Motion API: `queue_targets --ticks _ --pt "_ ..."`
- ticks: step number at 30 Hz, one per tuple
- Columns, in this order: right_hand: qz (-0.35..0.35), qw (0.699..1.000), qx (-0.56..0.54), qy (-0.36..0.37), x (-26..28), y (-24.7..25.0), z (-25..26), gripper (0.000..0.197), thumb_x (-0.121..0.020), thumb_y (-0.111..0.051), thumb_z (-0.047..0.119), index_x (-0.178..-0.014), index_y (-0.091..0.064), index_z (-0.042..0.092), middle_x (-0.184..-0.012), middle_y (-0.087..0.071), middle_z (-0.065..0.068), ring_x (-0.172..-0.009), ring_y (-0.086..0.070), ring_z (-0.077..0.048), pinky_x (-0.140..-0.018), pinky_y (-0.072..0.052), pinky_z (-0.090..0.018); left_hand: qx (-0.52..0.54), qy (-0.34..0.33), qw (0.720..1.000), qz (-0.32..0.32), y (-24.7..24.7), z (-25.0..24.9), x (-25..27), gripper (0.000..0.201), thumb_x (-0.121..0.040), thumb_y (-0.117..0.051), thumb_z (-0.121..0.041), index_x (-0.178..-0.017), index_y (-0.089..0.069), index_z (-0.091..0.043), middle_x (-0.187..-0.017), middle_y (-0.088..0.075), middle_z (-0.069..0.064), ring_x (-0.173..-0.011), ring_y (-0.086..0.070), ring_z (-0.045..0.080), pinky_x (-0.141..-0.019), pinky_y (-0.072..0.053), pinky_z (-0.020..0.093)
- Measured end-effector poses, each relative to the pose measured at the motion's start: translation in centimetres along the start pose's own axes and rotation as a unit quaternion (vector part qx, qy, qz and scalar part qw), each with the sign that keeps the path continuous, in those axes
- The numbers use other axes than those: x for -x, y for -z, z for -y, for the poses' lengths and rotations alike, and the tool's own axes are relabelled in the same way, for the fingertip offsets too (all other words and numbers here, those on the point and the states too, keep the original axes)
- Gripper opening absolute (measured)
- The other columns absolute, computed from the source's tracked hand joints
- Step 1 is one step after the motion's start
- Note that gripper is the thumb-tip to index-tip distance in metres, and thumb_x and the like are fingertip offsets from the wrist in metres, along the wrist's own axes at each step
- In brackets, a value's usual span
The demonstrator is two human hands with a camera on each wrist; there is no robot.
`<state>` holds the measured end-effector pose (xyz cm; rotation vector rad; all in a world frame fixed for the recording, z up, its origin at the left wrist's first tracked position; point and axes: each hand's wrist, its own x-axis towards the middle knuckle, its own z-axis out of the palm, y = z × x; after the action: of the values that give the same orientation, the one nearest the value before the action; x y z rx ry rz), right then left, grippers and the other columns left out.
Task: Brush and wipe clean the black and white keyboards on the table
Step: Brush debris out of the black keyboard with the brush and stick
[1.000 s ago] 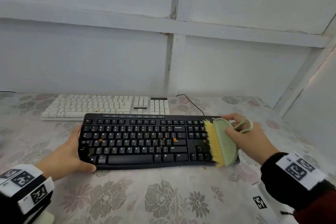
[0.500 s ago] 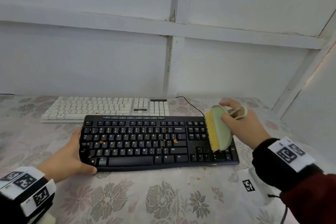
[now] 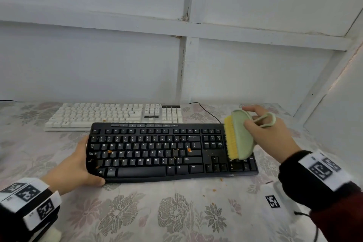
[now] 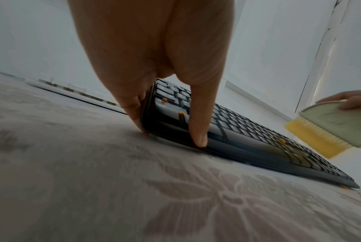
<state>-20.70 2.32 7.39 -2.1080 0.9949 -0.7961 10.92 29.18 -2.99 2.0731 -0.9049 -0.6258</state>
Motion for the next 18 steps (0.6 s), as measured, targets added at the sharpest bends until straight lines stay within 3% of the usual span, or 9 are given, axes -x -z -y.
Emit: queue_targets --ticks 3,6,10,14,18 --pt "0.029 0.999 0.028 -0.001 0.1 -1.1 0.0 0.027 -0.092 -0.050 0.012 -0.112 -0.056 0.030 -0.085 -0.063 -0.002 -0.069 -0.057 -0.020 -0.055 -0.043 -0.023 0.002 0.000 1.000 -0.002 0.0 -0.1 0.0 0.112 -0.041 -0.085 -0.010 -0.117 -0.015 -0.053 -0.107 -0.054 -0.015 -0.096 -0.054 0.006 -0.072 -0.042 0.022" --pt "0.079 0.995 0.059 -0.019 1.8 -1.6 -1.0 0.026 -0.092 -0.048 0.011 -0.111 -0.057 0.026 -0.089 -0.065 -0.006 -0.069 -0.058 -0.023 -0.057 -0.045 -0.026 0.006 0.002 1.000 -0.003 0.0 -0.1 0.0 0.110 -0.038 -0.083 -0.016 -0.115 -0.016 -0.056 -0.108 -0.055 -0.014 -0.096 -0.054 0.006 -0.073 -0.041 0.021" --pt "0.145 0.986 0.071 -0.038 3.3 -0.4 -1.5 0.025 -0.089 -0.051 0.012 -0.096 -0.062 0.034 -0.086 -0.064 -0.008 -0.066 -0.053 -0.016 -0.055 -0.044 -0.026 -0.009 0.012 1.000 -0.001 0.1 -0.1 0.0 0.117 -0.043 -0.087 -0.010 -0.123 -0.009 -0.047 -0.108 -0.054 -0.015 -0.093 -0.054 0.005 -0.072 -0.041 0.020" --pt "0.075 0.997 0.021 -0.016 1.7 0.9 -0.3 0.024 -0.090 -0.052 0.011 -0.098 -0.065 0.030 -0.077 -0.062 0.004 -0.065 -0.058 -0.014 -0.050 -0.048 -0.024 -0.016 0.011 1.000 -0.003 -0.1 -0.5 0.1 0.113 -0.055 -0.085 0.005 -0.123 -0.009 -0.043 -0.104 -0.053 -0.015 -0.089 -0.052 0.003 -0.069 -0.039 0.016" --pt "0.025 0.999 -0.022 0.006 -0.9 -0.2 0.6 0.030 -0.091 -0.050 0.011 -0.111 -0.058 0.032 -0.087 -0.064 -0.003 -0.073 -0.062 -0.018 -0.052 -0.050 -0.025 -0.014 0.012 1.000 -0.008 -0.2 -0.8 0.2 0.111 -0.056 -0.083 0.008 -0.123 -0.010 -0.042 -0.103 -0.051 -0.016 -0.087 -0.051 0.002 -0.068 -0.038 0.014"
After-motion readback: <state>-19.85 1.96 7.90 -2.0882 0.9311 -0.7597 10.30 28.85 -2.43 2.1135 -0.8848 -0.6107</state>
